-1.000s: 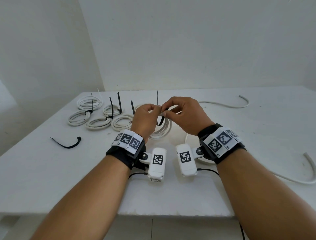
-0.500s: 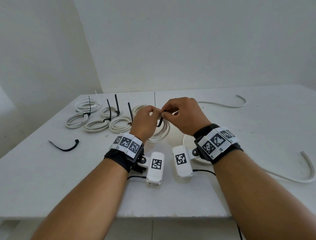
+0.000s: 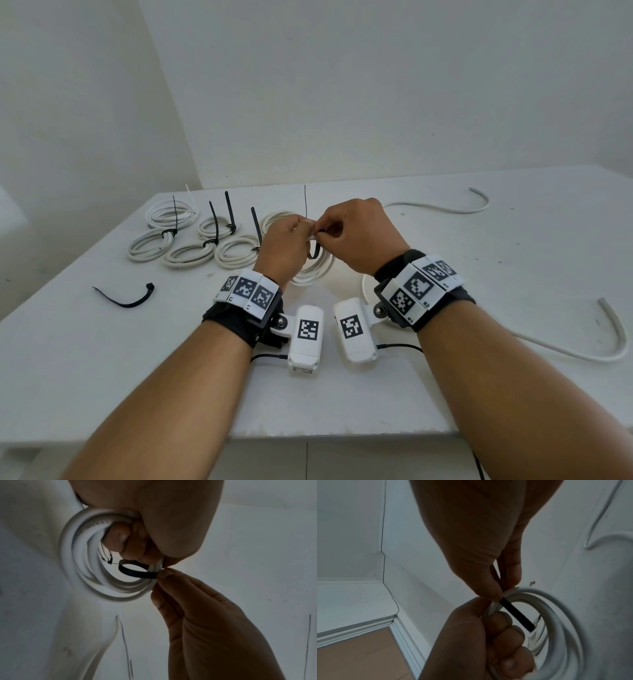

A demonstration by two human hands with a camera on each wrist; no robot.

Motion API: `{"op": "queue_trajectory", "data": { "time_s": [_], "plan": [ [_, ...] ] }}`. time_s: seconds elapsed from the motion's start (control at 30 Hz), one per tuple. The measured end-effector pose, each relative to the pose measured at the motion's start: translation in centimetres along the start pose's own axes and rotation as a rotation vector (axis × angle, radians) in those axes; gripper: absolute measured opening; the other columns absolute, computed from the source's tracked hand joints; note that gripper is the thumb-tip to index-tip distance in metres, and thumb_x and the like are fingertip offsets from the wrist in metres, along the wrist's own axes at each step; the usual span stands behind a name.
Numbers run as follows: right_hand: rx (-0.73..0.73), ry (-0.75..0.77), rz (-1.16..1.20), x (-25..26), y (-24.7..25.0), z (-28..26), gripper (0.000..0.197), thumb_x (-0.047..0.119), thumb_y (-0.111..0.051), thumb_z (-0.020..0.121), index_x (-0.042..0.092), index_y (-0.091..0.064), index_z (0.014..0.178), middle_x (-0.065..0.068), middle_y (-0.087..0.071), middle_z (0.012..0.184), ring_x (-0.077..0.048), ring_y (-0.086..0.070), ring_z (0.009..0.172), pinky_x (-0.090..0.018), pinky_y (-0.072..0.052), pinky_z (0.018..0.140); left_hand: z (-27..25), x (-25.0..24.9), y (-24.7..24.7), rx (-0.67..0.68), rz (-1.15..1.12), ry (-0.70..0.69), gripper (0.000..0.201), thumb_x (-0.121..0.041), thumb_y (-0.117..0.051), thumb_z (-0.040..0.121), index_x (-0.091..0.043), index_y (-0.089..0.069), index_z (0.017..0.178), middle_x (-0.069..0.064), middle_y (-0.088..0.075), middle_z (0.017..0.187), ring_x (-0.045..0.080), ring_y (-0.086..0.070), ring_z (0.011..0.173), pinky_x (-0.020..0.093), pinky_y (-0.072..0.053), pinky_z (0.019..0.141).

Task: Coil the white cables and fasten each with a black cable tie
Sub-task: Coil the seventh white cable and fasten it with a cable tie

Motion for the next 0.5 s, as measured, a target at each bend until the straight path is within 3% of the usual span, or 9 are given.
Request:
{"op": "queue_trajectory", "data": {
  "time_s": [0.13,0.23,0.37,0.43,0.5],
  "plan": [
    [-0.147,-0.084,0.13,-1.1,1.9,0.0,0.005,0.016,-0.072,0.08,0.016,-0.077,0.08,0.007,-0.072,0.07,-0.007,-0.066,0.068,-0.018,-0.054,0.067,-0.1,-0.3,0.0,0.081,0.003,-0.007,0.02,-0.016,-0.05,0.093,-0.022,-0.069,0.095,-0.001,-0.053,0.055,0.011,-0.033,0.038,0.021,-0.025,0.043],
    [-0.183,-0.149,0.261,-2.0,2.4,-0.1,0.005,0.015,-0.071,0.082,0.017,-0.075,0.079,0.008,-0.071,0.069,-0.006,-0.065,0.064,-0.014,-0.051,0.06,-0.5,-0.6,-0.3,0.118,0.025,-0.029,0.015,-0.021,-0.055,0.095,-0.013,-0.068,0.092,-0.011,-0.049,0.045,0.011,-0.031,0.038,0.021,-0.025,0.043],
    [-0.16,-0.2,0.398,-2.5,1.5,0.0,0.004,0.016,-0.07,0.085,0.016,-0.073,0.084,0.003,-0.073,0.076,-0.011,-0.068,0.068,-0.024,-0.055,0.066,-0.3,-0.2,0.1,0.035,0.031,-0.02,0.022,-0.031,-0.058,0.092,-0.015,-0.065,0.079,-0.012,-0.047,0.044,0.013,-0.034,0.04,0.026,-0.027,0.049],
    [-0.186,-0.238,0.507,-2.7,1.4,0.0,0.003,0.015,-0.07,0.087,0.017,-0.072,0.088,-0.001,-0.075,0.082,-0.017,-0.071,0.073,-0.031,-0.058,0.07,-0.1,0.1,0.8,-0.048,0.014,0.011,0.022,-0.031,-0.059,0.09,-0.02,-0.062,0.071,-0.01,-0.047,0.044,0.013,-0.036,0.041,0.028,-0.031,0.052],
    [-0.203,-0.249,0.616,-2.5,1.1,-0.1,0.007,0.01,-0.069,0.089,0.014,-0.069,0.095,-0.007,-0.075,0.084,-0.022,-0.072,0.079,-0.035,-0.061,0.072,0.0,0.3,1.1,-0.101,-0.032,0.043,0.02,-0.027,-0.058,0.089,-0.017,-0.063,0.073,-0.007,-0.047,0.046,0.014,-0.037,0.042,0.028,-0.032,0.052]
  ]
}}
Point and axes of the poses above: each hand's wrist, its own z-axis towards the middle knuckle, its own y-axis out of the back of the hand, x = y × z, the point moved 7 cm from there along z, towards the middle knuckle
